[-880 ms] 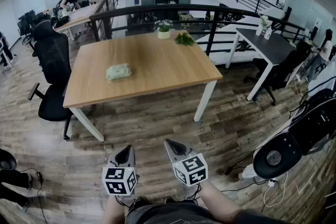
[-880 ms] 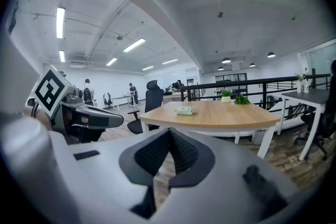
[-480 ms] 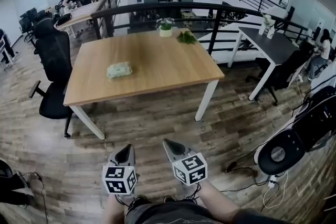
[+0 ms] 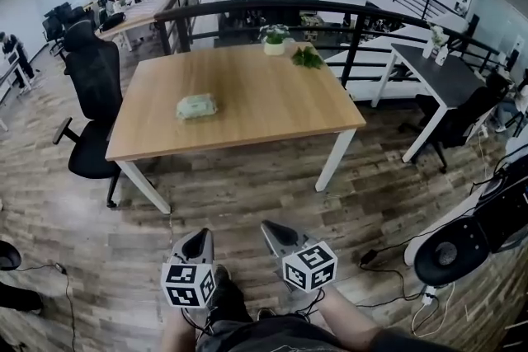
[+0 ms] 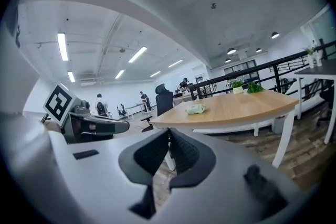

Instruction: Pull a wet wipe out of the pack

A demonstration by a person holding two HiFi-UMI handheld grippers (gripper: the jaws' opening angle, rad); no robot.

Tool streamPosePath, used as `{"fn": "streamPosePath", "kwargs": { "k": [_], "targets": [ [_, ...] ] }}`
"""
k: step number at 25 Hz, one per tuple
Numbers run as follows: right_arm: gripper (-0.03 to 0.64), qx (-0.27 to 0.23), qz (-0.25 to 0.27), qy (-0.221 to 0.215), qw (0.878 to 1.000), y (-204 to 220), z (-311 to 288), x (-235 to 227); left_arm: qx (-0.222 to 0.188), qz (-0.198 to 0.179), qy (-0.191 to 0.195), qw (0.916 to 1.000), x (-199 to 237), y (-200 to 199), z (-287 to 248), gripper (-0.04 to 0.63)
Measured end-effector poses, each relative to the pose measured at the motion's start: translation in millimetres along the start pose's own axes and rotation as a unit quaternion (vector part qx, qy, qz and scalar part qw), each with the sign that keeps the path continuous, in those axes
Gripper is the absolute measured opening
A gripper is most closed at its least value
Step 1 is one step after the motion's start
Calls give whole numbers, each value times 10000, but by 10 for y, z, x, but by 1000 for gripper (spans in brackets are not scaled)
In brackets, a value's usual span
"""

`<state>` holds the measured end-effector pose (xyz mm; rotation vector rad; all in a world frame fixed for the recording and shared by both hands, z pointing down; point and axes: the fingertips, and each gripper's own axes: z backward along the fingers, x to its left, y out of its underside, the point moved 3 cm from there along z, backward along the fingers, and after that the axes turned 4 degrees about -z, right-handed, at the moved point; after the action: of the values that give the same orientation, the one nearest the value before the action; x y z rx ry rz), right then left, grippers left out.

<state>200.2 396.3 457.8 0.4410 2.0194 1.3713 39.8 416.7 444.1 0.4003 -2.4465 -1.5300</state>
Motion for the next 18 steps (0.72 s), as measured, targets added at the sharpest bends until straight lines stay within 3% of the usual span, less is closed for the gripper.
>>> {"fn": "streamPosePath", "kwargs": {
  "k": [5,12,18],
  "targets": [
    [25,130,112,70,9998,-22,-184,-116,-70,142,-82,9998,201,-78,-162,14],
    [25,143,127,500,9986,-193,-525,-458,-90,177,24,9998,521,-225,-619,14],
    [25,117,95,706,9974,-404,-990,-686,-125,242,85,9996,990,-504,-1086,12]
  ]
}}
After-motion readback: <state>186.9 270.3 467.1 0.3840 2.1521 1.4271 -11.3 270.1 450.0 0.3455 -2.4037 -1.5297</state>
